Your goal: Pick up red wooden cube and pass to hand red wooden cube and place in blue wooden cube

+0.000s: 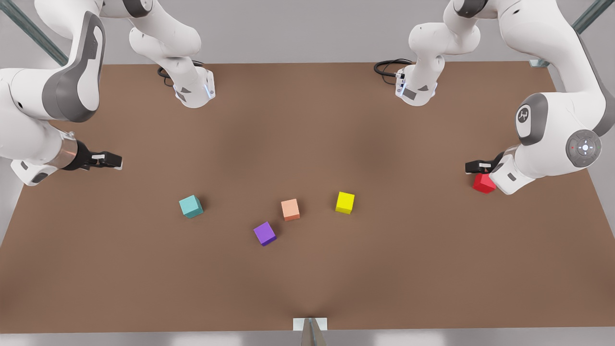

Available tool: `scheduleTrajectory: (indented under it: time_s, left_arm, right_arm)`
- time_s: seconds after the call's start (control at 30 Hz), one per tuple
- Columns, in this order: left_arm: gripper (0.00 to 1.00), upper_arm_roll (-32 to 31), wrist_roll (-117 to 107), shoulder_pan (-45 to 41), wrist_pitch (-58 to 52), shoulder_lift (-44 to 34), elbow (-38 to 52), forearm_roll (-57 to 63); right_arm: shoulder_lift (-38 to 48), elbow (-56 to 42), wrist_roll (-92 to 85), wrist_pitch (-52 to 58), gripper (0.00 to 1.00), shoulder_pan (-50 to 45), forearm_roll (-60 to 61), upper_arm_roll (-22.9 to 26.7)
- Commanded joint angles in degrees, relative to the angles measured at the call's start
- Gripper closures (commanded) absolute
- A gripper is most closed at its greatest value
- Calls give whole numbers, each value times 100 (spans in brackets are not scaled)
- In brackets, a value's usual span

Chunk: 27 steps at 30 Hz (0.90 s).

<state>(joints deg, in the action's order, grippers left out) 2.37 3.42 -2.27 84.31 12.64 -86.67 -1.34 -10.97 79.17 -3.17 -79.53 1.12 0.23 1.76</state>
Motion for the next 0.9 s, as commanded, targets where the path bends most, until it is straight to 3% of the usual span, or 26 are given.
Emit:
scheduleTrajectory:
  time_s: [0.0, 0.07, 0.13, 0.2, 0.3, 0.5, 0.87]
  left_arm:
    - [0, 0, 98, -2, 42, -7, 1, 2]
    - [0, 140, 325, 25, 138, 72, -34, 2]
    - [0, 861, 2284, 95, 1306, 336, -648, 2]
    - [0, 1072, 3419, 367, 2562, 608, -1254, -7]
    - [0, 1239, 4711, 367, 3619, 688, -2099, -7]
    - [0, 1424, 6293, 499, 4718, 863, -2838, 11]
    - [0, 1424, 6751, 613, 4674, 1083, -3092, 2]
  right_arm:
    - [-1, -7, -105, -62, 0, -6, 3, 0]
    - [-10, -7, -96, -80, 0, -6, 29, 0]
    - [-45, -7, -105, -89, 0, -6, 56, 0]
    - [-63, -15, -96, -106, 0, -15, 3, -9]
    - [-116, 2, -87, -159, 0, -112, -23, -9]
    - [-133, 20, -61, -107, 0, -182, -50, -9]
    - [-151, 46, -96, -89, 0, -182, -59, -9]
